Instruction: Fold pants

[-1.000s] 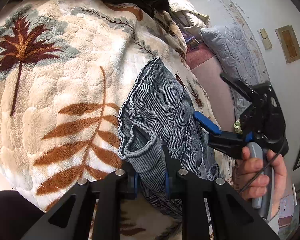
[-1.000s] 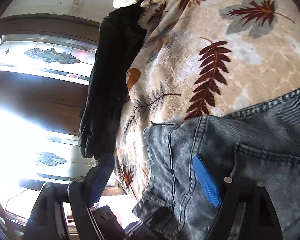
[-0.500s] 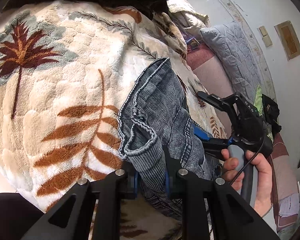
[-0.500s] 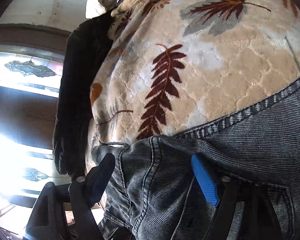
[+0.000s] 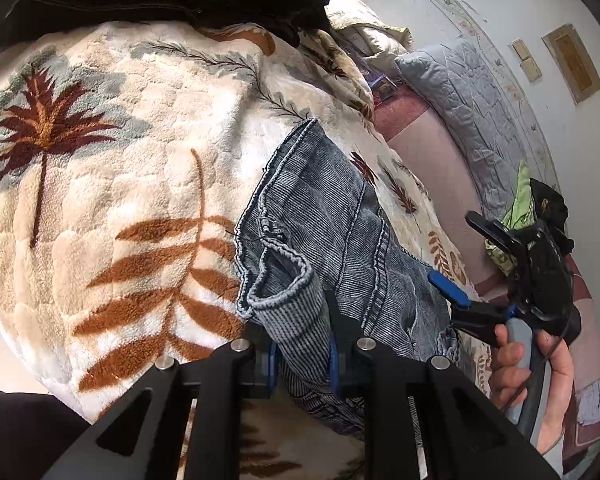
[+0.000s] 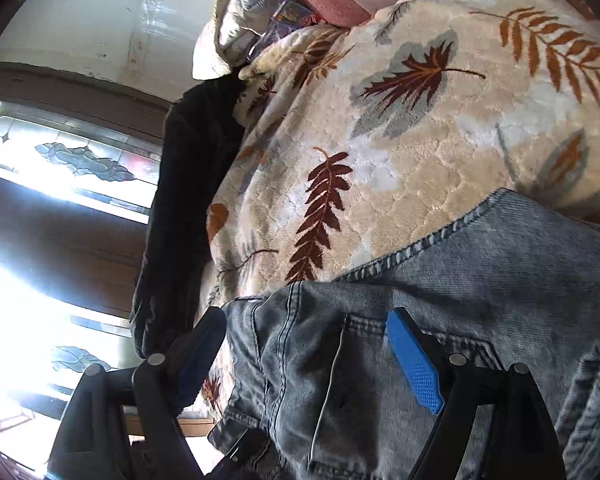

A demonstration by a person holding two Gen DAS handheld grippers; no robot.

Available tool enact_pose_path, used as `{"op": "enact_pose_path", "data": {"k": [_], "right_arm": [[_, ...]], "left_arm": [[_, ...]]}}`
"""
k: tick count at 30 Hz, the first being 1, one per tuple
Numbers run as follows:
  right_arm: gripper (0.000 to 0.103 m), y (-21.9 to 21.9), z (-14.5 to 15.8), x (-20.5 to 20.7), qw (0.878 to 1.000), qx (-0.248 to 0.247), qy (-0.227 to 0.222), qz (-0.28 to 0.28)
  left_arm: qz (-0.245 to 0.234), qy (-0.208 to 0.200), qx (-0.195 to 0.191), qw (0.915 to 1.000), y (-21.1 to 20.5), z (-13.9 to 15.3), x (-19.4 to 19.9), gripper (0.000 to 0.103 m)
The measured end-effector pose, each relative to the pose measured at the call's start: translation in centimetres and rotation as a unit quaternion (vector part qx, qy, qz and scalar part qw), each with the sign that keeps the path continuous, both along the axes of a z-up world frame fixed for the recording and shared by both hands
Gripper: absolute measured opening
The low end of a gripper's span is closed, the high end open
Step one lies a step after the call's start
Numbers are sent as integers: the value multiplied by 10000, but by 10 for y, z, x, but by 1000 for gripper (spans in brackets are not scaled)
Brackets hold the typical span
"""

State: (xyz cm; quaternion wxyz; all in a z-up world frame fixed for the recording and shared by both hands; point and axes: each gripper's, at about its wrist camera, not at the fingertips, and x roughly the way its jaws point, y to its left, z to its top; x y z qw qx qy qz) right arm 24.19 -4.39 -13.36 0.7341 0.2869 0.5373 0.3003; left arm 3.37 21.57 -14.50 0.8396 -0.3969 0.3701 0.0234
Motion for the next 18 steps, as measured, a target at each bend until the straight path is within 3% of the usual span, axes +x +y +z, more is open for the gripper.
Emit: {"op": "enact_pose_path", "data": {"k": [3, 6, 11, 12, 14, 16, 18], "right_arm": [[85, -33, 8, -30, 9999, -29, -109, -86], [85, -56, -1, -40, 9993, -139, 354, -50], [86, -47, -11, -29, 9973, 435, 592, 74], [86, -39, -16, -23, 9975, 345, 596, 151], [87, -19, -43, -15, 9936, -148, 1092, 244], [87, -18, -35, -16, 9950, -243, 957, 161], [87, -26, -12, -26, 9978, -28, 627, 199]], "left_arm": [[-9, 8, 107, 9999, -3, 2, 3, 19], [20, 29, 116, 9999, -3, 2, 3, 19], [50, 35, 161, 9999, -2, 0, 1, 19], [46, 41, 176, 9998, -2, -1, 1, 19], [33, 67, 216, 9997, -3, -1, 2, 20], [6, 92, 299, 9995, -4, 1, 3, 19], [-54, 87, 436, 9990, -8, 7, 4, 16]]}}
